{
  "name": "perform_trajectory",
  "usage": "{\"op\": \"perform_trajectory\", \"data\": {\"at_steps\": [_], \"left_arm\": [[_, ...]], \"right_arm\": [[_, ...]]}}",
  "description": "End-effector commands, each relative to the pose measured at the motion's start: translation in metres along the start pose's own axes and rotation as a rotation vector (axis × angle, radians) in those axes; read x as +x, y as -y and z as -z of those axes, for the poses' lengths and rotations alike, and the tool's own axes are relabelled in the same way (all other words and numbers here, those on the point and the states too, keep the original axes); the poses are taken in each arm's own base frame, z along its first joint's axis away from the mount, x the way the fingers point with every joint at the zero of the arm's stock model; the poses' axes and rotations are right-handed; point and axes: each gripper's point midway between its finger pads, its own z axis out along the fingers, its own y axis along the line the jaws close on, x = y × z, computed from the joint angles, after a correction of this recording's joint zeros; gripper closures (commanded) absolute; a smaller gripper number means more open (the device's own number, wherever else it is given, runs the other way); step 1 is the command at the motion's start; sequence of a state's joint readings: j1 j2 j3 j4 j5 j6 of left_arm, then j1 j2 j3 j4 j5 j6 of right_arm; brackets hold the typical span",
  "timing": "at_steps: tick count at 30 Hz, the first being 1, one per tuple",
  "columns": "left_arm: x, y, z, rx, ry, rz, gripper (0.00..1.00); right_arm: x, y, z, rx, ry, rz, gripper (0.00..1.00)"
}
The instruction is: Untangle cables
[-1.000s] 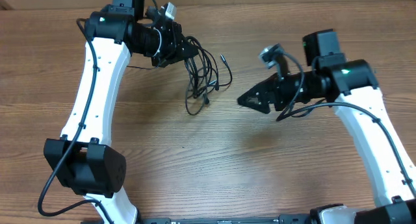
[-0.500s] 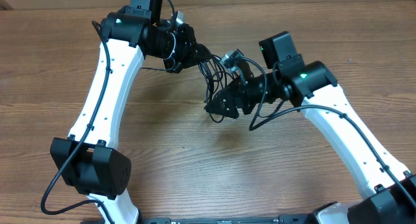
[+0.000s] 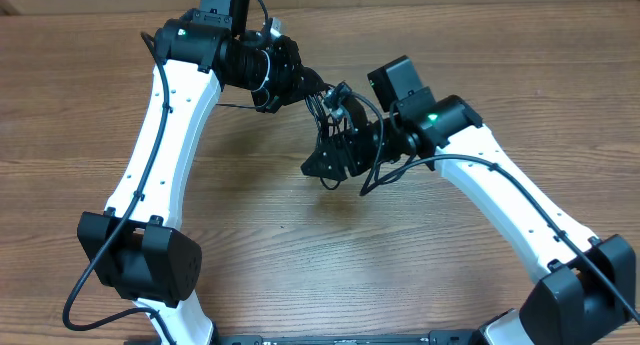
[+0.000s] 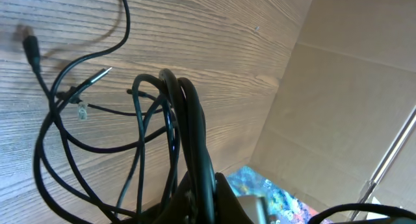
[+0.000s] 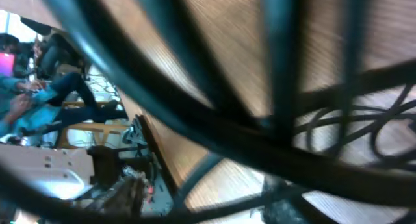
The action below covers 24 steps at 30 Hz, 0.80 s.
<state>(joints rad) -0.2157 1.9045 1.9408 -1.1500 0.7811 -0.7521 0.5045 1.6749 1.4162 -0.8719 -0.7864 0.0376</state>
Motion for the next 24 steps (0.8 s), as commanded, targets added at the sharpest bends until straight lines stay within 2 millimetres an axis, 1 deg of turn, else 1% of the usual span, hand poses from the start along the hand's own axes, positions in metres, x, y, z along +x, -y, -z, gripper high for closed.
{"op": "perform_trajectory", "data": {"at_steps": [1,2,3,5,8,11,14,19,21,24], "left_arm": [[0.002,0.005,-0.002,0.018,-0.014,-0.045,0.96],[0.002,0.005,-0.002,0.019,-0.013,-0.056,0.96],[0.001,0.005,-0.002,0.020,-0.010,-0.082,0.96],[-0.002,0.006,-0.001,0.024,-0.001,-0.140,0.96],[-0.009,-0.002,0.001,-0.010,0.031,-0.198,0.96],[-0.021,-0.018,0.006,-0.091,0.085,-0.180,0.96],[-0.028,-0.025,0.011,-0.111,0.108,-0.156,0.96],[-0.042,-0.036,0.026,-0.113,0.149,-0.105,0.96],[-0.049,-0.042,0.033,-0.120,0.171,-0.088,0.96],[-0.060,-0.052,0.045,-0.130,0.204,-0.064,0.96]], "right_arm": [[0.006,-0.019,-0.011,-0.057,-0.031,0.015,0.67],[0.008,-0.023,-0.013,-0.069,-0.039,0.019,0.93],[0.011,-0.027,-0.014,-0.080,-0.050,0.018,0.96],[0.016,-0.029,-0.015,-0.093,-0.069,0.014,0.96],[0.026,-0.046,-0.010,-0.200,-0.098,0.103,0.96],[0.036,-0.067,0.004,-0.345,-0.100,0.203,0.96],[0.048,-0.080,0.019,-0.424,-0.091,0.303,0.96],[0.068,-0.083,0.035,-0.427,-0.106,0.390,0.96],[0.074,-0.078,0.039,-0.406,-0.125,0.380,0.96],[0.081,-0.064,0.044,-0.350,-0.160,0.338,0.96]]}}
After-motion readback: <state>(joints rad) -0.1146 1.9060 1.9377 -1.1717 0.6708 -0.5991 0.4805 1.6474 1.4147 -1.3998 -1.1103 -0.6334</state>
